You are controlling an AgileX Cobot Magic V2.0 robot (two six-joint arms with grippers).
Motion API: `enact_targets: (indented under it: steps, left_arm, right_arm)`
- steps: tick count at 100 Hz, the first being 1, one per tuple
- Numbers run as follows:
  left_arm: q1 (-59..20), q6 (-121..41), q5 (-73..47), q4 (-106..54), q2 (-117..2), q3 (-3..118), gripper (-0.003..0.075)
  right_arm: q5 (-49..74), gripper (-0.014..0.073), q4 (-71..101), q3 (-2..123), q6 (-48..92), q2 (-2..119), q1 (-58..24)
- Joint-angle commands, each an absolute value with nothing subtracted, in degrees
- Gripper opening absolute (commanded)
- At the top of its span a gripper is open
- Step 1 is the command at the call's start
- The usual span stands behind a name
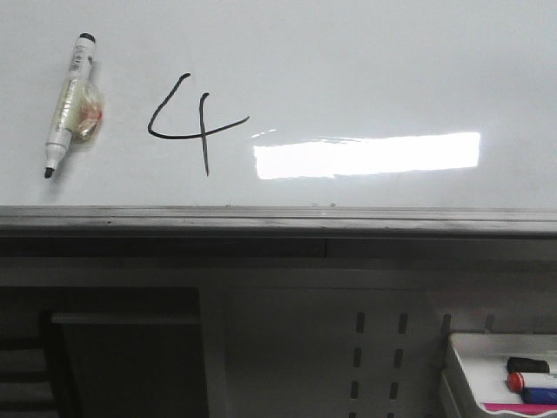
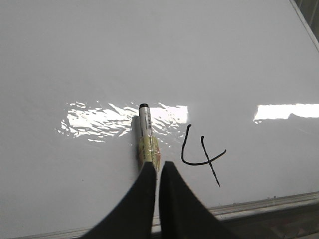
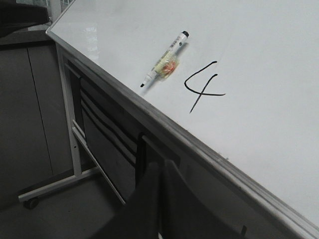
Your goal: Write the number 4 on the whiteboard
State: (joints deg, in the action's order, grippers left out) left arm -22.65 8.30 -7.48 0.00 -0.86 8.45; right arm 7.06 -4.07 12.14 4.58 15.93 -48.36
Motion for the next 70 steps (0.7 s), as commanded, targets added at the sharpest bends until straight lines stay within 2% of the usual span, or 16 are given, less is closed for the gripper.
enact_targets:
  steps: [1, 70]
  left_arm:
    - [-22.61, 8.28, -2.5, -0.44, -1.01, 9.83, -0.002]
    - [-21.25, 8.28, -2.28, 0.0, -0.91, 8.65, -0.002]
  right_arm:
    - [1.85, -0.0064, -4.61, 12.36, 4.49, 14.57, -48.1]
    - [2.23, -0.0064, -4.61, 12.15, 4.49, 14.39, -48.1]
